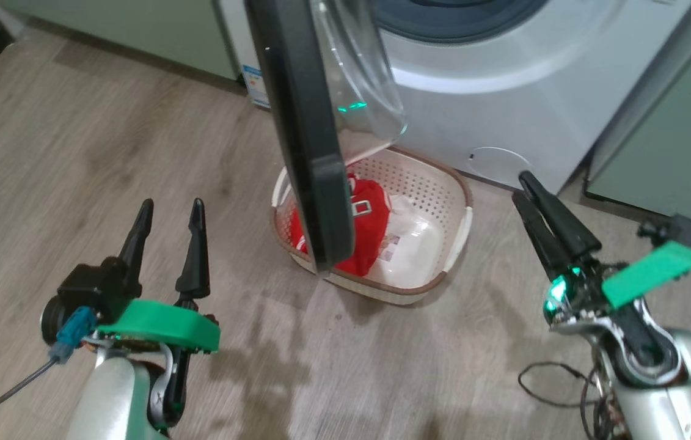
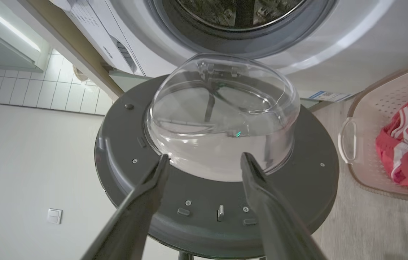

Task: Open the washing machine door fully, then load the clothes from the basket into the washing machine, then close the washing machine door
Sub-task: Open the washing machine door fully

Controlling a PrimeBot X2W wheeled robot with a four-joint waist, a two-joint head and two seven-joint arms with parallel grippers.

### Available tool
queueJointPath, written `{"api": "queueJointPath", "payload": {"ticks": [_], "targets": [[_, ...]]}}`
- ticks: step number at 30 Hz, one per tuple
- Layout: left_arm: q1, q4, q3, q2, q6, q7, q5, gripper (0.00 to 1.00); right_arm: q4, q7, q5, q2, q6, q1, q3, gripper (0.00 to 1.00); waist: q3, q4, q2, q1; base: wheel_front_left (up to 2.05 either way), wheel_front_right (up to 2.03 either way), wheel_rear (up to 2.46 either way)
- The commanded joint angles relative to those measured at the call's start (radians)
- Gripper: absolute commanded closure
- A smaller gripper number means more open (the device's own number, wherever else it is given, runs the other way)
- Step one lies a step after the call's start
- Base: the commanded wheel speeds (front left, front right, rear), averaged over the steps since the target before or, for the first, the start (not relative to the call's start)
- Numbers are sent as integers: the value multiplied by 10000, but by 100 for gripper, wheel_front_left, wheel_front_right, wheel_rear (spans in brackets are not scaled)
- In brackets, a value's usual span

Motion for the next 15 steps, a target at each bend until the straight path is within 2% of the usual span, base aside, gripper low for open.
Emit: {"api": "queueJointPath", "payload": {"ticks": [1,9,15], "targets": [[-92,-293,356,212,6,-49,54,0,-492,-135,-137,114,8,-53,180,0,-28,-108,-1,0,0,0,0],[-56,-292,395,294,58,-49,11,0,-1469,-1531,-1499,150,8,1112,336,0,23,-463,-1,0,0,0,0],[-90,-320,425,358,110,-49,-6,0,-1885,-2786,-3534,-72,8,1029,313,0,63,-615,-1,0,0,0,0]]}}
